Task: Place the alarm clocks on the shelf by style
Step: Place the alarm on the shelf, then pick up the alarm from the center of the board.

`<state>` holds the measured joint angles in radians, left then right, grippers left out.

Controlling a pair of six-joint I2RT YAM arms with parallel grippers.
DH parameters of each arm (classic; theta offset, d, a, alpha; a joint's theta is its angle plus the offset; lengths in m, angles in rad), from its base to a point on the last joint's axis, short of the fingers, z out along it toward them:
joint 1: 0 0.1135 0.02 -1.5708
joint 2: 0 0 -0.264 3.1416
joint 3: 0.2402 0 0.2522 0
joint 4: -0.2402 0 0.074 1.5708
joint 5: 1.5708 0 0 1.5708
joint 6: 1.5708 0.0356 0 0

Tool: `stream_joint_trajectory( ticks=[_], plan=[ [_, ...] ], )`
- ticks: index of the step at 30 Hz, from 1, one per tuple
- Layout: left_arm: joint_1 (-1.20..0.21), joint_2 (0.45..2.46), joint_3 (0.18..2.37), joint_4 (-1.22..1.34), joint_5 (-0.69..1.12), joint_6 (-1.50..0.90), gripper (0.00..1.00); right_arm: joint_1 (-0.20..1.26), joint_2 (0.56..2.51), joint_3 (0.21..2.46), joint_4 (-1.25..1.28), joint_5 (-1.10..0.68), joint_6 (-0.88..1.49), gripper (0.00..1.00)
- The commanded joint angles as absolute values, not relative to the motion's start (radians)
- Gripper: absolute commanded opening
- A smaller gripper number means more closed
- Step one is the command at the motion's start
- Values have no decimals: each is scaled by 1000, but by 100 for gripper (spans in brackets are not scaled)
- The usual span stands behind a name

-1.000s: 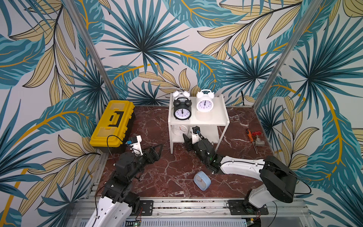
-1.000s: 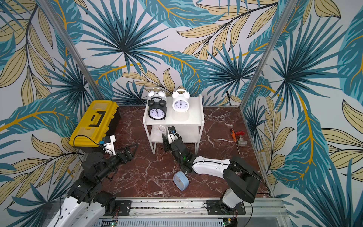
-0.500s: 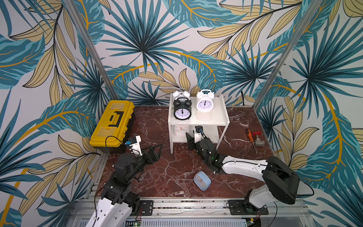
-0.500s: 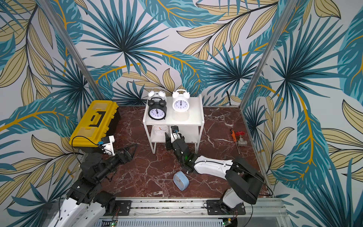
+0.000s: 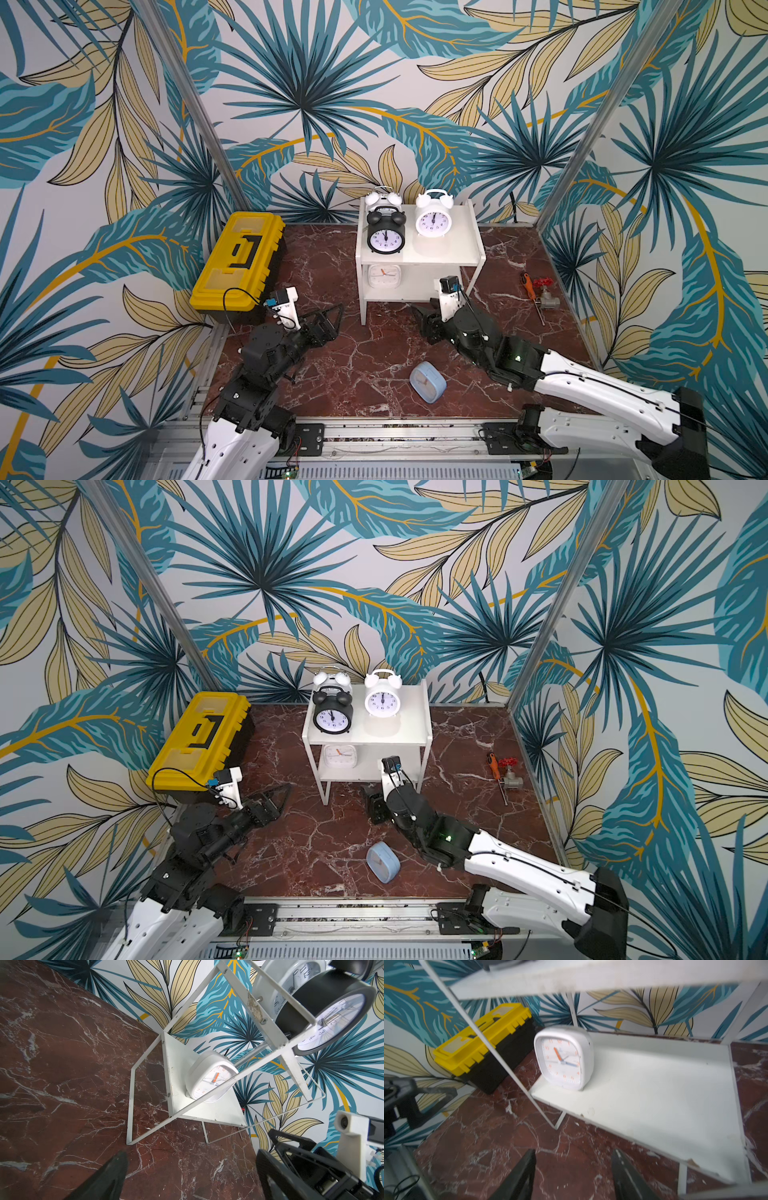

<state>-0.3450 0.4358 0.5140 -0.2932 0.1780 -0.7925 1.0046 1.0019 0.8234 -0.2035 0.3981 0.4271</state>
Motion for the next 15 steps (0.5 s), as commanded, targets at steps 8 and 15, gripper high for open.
stream_joint_trajectory(
  ticks=[8,15],
  plan=[
    [-338,430,523,-311,245,-811,96,1024,957,692,-627,123,692,65],
    [-339,427,519,-328,306,-813,95,1025,878,605,-495,2,695,86]
  ],
)
